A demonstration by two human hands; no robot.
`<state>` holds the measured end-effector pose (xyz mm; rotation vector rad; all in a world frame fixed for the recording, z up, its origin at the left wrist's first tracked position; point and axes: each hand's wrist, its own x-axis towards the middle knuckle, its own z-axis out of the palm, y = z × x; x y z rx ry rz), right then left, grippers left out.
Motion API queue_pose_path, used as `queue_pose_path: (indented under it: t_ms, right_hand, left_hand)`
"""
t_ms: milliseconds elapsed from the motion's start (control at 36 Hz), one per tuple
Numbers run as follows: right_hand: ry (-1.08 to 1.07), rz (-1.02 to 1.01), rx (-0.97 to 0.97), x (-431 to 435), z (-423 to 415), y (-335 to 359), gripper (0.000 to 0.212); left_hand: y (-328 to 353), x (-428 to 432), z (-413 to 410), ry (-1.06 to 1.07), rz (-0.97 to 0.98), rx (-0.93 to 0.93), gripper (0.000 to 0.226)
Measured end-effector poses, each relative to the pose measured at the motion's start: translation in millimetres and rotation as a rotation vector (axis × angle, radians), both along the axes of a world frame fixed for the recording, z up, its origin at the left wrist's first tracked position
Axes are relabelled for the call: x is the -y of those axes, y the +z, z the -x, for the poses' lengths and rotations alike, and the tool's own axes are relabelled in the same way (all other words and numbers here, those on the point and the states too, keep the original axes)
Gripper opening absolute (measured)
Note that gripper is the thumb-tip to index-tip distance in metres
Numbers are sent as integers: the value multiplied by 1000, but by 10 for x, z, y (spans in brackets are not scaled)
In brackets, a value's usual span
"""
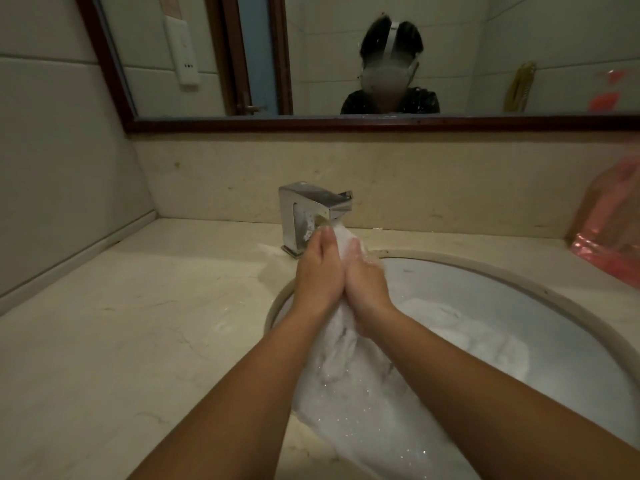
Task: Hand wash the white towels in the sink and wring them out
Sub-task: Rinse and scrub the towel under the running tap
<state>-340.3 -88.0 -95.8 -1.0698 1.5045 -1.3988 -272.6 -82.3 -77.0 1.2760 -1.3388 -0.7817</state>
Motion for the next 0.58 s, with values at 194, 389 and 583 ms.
queue_pose_path:
  t_ms: [194, 389, 583]
  right_hand:
    - [19, 95, -667, -61, 61, 105, 27]
    - [-40, 42, -226, -143, 51, 178, 54]
    - [-101, -34, 303, -136, 134, 280, 39]
  left_hand:
    - [-31, 139, -48, 89, 50, -27, 48]
    - [-62, 155, -124, 62, 4, -45, 56]
    - [-30, 22, -78, -70, -211, 118, 72]
